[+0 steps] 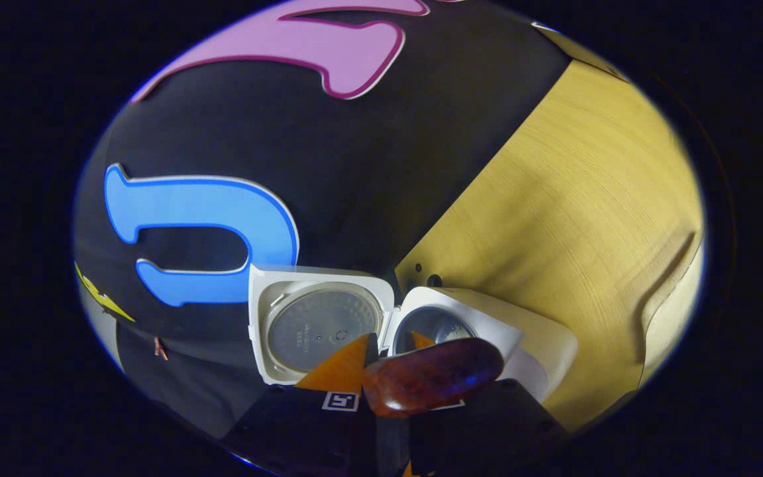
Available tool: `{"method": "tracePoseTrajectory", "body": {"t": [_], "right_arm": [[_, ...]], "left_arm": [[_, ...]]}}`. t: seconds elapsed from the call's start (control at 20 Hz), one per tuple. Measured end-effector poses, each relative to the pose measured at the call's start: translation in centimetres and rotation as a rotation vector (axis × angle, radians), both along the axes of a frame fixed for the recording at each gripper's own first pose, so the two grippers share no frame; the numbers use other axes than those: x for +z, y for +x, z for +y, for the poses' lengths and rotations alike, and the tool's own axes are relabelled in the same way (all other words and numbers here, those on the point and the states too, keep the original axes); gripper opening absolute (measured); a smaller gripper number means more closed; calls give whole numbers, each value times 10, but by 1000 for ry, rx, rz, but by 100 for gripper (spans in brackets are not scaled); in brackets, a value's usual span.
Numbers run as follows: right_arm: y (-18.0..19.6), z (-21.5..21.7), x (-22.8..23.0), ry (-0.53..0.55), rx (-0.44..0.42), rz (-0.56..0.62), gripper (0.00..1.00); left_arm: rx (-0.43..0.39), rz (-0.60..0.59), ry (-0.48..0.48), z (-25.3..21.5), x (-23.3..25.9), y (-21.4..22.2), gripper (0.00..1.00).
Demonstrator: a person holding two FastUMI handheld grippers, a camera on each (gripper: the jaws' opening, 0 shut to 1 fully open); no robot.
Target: Close the left gripper, press the button to open the rice cooker; take a wooden spoon from the chopstick holder with the right hand, scoop a spoonful of rice and pour it into the rice cooker, then put the wooden spoon back into the chopstick holder.
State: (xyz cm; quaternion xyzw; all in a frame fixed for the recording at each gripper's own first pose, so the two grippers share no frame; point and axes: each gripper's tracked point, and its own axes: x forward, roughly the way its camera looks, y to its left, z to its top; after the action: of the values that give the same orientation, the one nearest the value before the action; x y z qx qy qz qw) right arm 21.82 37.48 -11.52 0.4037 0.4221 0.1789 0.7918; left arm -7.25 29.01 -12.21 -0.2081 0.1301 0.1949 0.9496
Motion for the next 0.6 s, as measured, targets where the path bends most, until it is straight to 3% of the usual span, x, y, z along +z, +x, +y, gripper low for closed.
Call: {"method": "tracePoseTrajectory", "body": {"t": [0.15,0.2,0.25,0.35,0.55,0.6], "right_arm": [[13,26,-9,-116,66,-125,10],[17,36,-9,-157,89,-177,10],[19,43,-10,-193,113,-222,10],[18,57,-15,-259,162,-287,10],[7,74,-40,-343,236,-322,10],[6,74,-44,-372,249,-340,10]], "left_arm": [[10,25,4,6,-10,2,96],[11,28,11,7,-11,3,92],[10,31,14,7,-10,6,96],[8,29,7,6,-12,9,96],[15,14,-2,6,-11,13,92],[16,11,-4,7,-10,13,96]]}}
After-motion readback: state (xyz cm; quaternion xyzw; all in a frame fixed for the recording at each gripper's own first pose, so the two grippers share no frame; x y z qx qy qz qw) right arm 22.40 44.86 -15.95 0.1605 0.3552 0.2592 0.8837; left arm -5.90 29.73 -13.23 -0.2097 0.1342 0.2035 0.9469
